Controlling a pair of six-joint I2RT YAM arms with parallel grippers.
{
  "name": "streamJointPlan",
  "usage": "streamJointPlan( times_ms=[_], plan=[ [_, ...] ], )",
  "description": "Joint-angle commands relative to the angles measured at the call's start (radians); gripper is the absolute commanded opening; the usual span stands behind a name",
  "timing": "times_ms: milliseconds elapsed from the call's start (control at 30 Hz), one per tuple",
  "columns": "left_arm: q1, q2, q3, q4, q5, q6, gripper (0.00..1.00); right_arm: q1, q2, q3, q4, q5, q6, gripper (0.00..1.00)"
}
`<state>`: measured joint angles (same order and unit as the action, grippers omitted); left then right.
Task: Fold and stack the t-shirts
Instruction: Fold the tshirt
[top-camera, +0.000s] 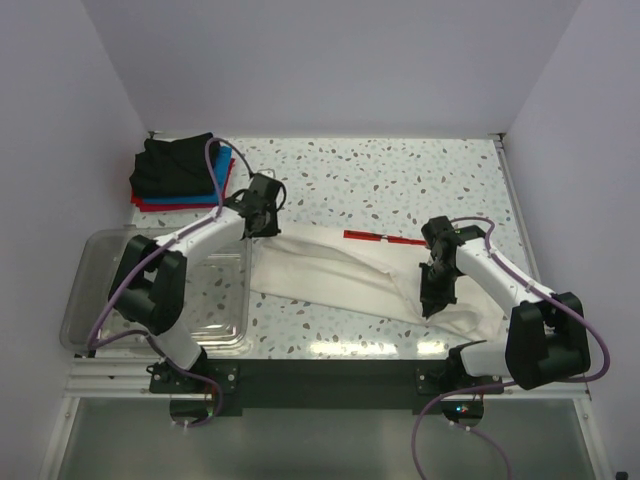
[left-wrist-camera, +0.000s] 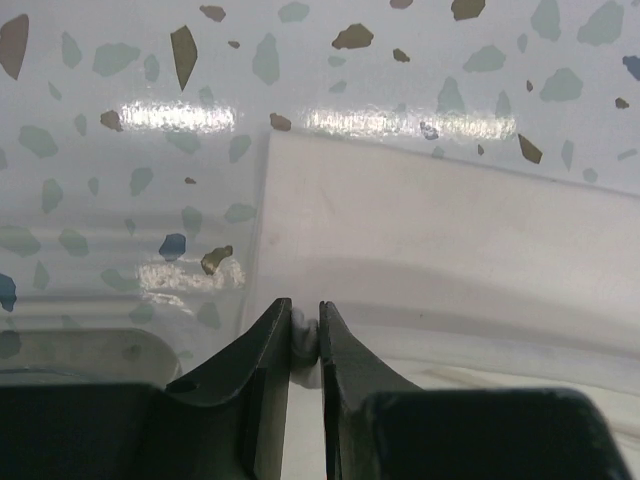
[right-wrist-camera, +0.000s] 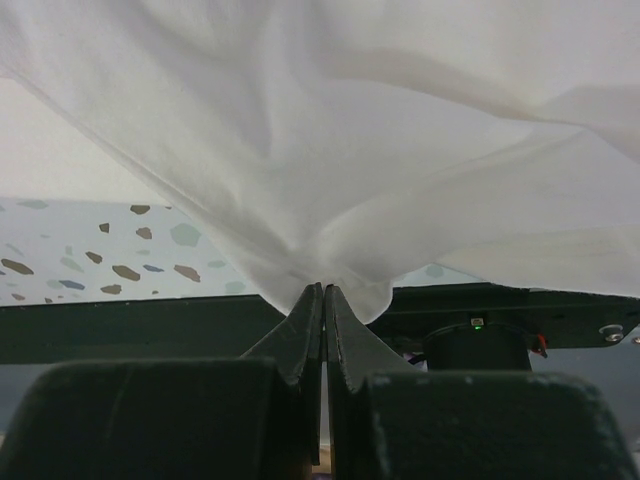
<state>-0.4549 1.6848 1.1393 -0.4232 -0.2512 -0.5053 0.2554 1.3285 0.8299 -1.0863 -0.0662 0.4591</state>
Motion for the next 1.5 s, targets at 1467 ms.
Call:
streamJointPlan(
  times_ms=[1467],
  plan=[
    [-0.033,-0.168,-0.13,0.052,0.018,0.027,0.29,0.053,-0.146,0.009,-0.205,0.035,0.098,0.37]
  ],
)
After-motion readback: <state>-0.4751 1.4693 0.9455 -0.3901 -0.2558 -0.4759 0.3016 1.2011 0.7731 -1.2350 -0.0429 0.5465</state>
